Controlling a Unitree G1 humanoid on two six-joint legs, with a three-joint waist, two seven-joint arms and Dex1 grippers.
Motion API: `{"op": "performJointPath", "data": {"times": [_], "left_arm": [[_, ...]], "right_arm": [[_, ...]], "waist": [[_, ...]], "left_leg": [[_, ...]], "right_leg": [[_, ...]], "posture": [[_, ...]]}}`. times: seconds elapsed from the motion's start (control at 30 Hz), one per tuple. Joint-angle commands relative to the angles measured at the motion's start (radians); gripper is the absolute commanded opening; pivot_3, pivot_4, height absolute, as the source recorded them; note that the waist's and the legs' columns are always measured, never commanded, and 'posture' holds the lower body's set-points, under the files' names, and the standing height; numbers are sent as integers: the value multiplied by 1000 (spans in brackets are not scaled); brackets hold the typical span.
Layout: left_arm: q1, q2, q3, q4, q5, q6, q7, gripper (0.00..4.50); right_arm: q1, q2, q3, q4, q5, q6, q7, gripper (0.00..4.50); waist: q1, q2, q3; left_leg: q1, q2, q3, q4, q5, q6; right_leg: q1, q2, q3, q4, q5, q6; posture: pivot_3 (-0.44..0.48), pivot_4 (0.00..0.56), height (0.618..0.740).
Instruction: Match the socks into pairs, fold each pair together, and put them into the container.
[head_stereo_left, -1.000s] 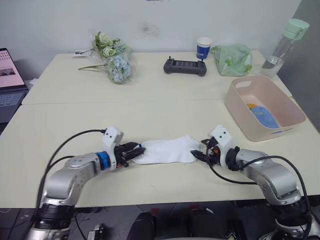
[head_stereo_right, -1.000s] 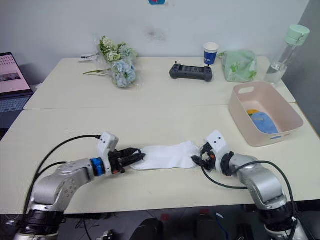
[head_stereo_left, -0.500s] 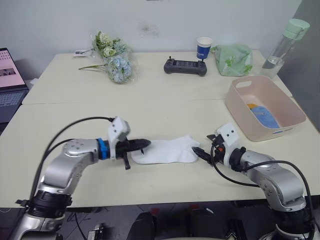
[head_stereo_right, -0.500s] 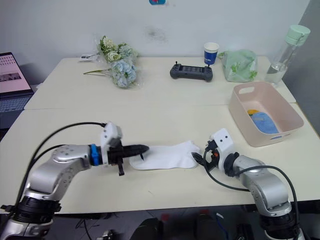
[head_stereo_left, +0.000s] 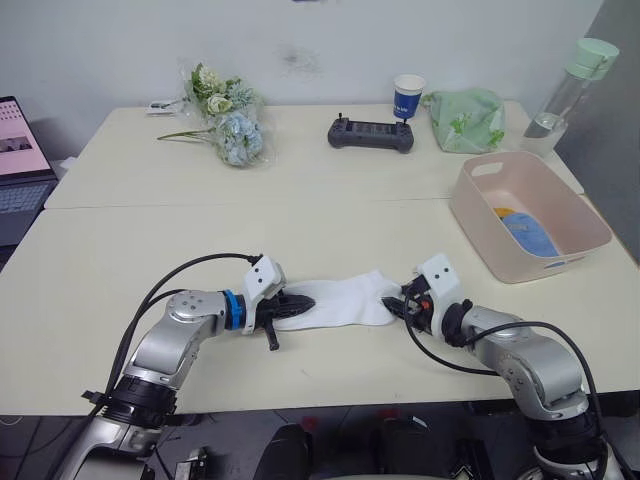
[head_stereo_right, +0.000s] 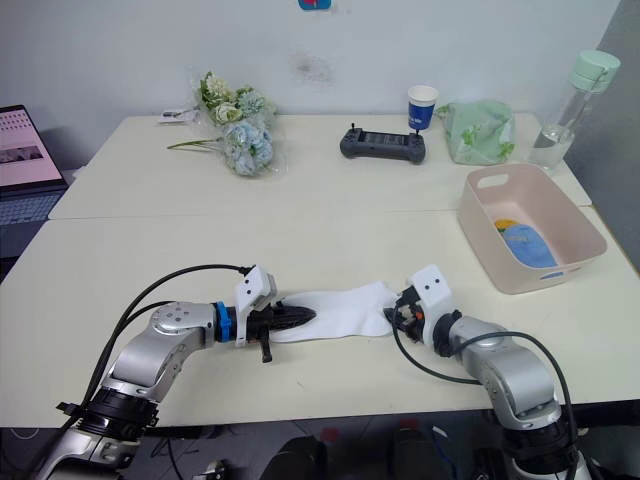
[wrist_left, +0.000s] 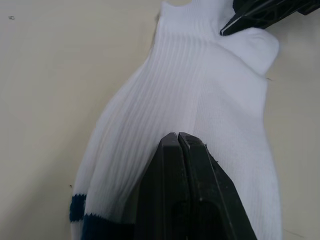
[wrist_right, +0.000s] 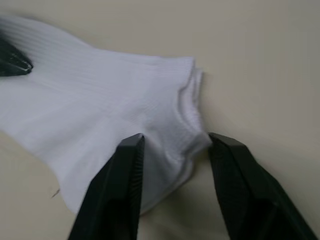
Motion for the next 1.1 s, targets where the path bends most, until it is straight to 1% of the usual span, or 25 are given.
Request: {"op": "performJointPath", "data": {"times": [0.03, 0.1, 0.13, 0.3, 0.4, 0.53, 0.63, 0.7, 0.87, 1.1], "left_arm": [[17, 0, -5, 7, 17, 5, 1, 0], [19, 3, -2, 10, 18, 6, -1, 0], [21, 5, -2, 11, 18, 4, -3, 0], [18, 11, 7, 16, 16, 3, -11, 0], [9, 12, 16, 16, 5, 21, -18, 0], [5, 9, 16, 25, 5, 25, -23, 0], [6, 3, 25, 32, -5, 37, -19, 0], [7, 1, 42, 29, -21, 58, -16, 0], [10, 12, 96, -1, -81, 134, -14, 0], [25, 10, 111, 10, -84, 158, -4, 0]], "right_arm": [[0, 7, 23, -53, 5, -35, 12, 799], [-7, 21, 8, -57, 17, -43, 9, 198], [-10, 25, -4, -62, 29, -41, 13, 38], [-50, 24, -55, -124, 134, 15, 70, 38], [-122, 70, -74, -131, 239, 102, 83, 38], [-193, 129, -72, -86, 331, 219, 78, 38], [-242, 197, -45, -3, 343, 270, 46, 38], [-259, 228, -13, 50, 322, 261, 34, 38], [-289, 274, 33, 148, 290, 218, 20, 38], [-312, 333, 58, 231, 268, 192, 16, 38]], "waist": [[0, 0, 0], [0, 0, 0], [0, 0, 0], [-1, 0, 0], [-4, 0, 0], [-4, 0, 0], [-6, 0, 0], [-8, 0, 0], [-17, 0, 0], [-23, 0, 0]], "left_leg": [[0, 0, 0, 0, 0, 0], [0, 0, 0, 0, 0, 0], [0, 0, 0, 0, 0, 0], [0, 0, 0, 0, 0, 0], [1, 1, -1, 0, 0, 0], [0, 0, -1, 0, -1, 2], [1, 0, -1, 0, -1, 2], [1, 0, -1, 0, -1, 2], [1, 0, -1, 0, -1, 2], [1, 0, -2, 0, 0, 1]], "right_leg": [[0, 0, 0, 0, 0, 0], [0, 0, 0, 0, 0, 0], [0, 0, 0, 0, 0, 0], [0, 0, 0, 0, 0, 0], [0, 0, 0, 0, 0, 0], [0, 0, -1, 0, 0, 0], [0, 0, 0, 0, 0, 0], [0, 0, -1, 1, 0, 0], [-1, 0, -1, 1, 0, 0], [-2, 0, -1, 2, 0, 0]], "posture": [[0, 150, 740], [0, 150, 740], [0, 150, 740], [0, 150, 740], [0, 150, 740], [0, 150, 740], [0, 150, 740], [0, 150, 740], [0, 150, 740], [0, 150, 740]]}}
